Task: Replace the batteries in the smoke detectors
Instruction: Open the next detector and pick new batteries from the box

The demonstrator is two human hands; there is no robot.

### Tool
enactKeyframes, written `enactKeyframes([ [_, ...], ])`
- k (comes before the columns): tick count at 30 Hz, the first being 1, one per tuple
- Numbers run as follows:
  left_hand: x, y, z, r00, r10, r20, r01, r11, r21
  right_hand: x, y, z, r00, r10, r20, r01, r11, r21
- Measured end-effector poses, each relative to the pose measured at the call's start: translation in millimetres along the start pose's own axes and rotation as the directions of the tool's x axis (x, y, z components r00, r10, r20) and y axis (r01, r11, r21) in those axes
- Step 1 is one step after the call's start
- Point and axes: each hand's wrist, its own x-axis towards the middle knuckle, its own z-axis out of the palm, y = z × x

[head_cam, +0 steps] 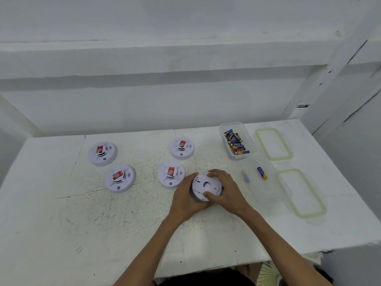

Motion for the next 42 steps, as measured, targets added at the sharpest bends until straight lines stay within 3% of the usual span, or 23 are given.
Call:
enactKeyframes([
  [6, -0.6, 8.6, 0.1, 0.999, -0.020, 0.035, 0.020, 1.000, -0.001, -0.9, -4.4, -5.6, 0.995, 0.097, -0.018, -0.096, 0.992, 0.078],
  [15, -1.9, 16.6, 0.1, 0.996, 0.018, 0.091, -0.026, 0.996, 0.086, -7.1, -20.3, -17.0, 0.912, 0.155, -0.379, -0.124, 0.987, 0.106],
  [20, -3.5, 14.0, 1.0, 0.997, -0.005, 0.071, -0.001, 0.997, 0.080, -11.0, -8.5, -11.4, 0.940, 0.178, -0.291, -0.195, 0.980, -0.030],
  [25, -3.2, 14.8, 2.2, 1.000, -0.015, 0.019, 0.014, 0.998, 0.067, -19.3, -3.3, -11.7, 0.956, 0.123, -0.266, -0.143, 0.988, -0.055],
  [32, -7.1, 10.1, 1.1, 0.996, 0.082, 0.027, -0.084, 0.991, 0.100, -21.1, 2.7, -9.6, 0.920, 0.117, -0.374, -0.135, 0.991, -0.024],
  [35, -7.2, 9.0, 0.5, 0.995, 0.090, 0.036, -0.093, 0.991, 0.101, -20.7, 6.6, -5.4, 0.910, 0.087, -0.406, -0.140, 0.985, -0.102],
  [42, -8.0, 9.5, -0.2, 0.992, 0.121, 0.025, -0.123, 0.986, 0.109, -19.8, 21.5, 3.4, 0.919, 0.121, -0.376, -0.205, 0.960, -0.191],
])
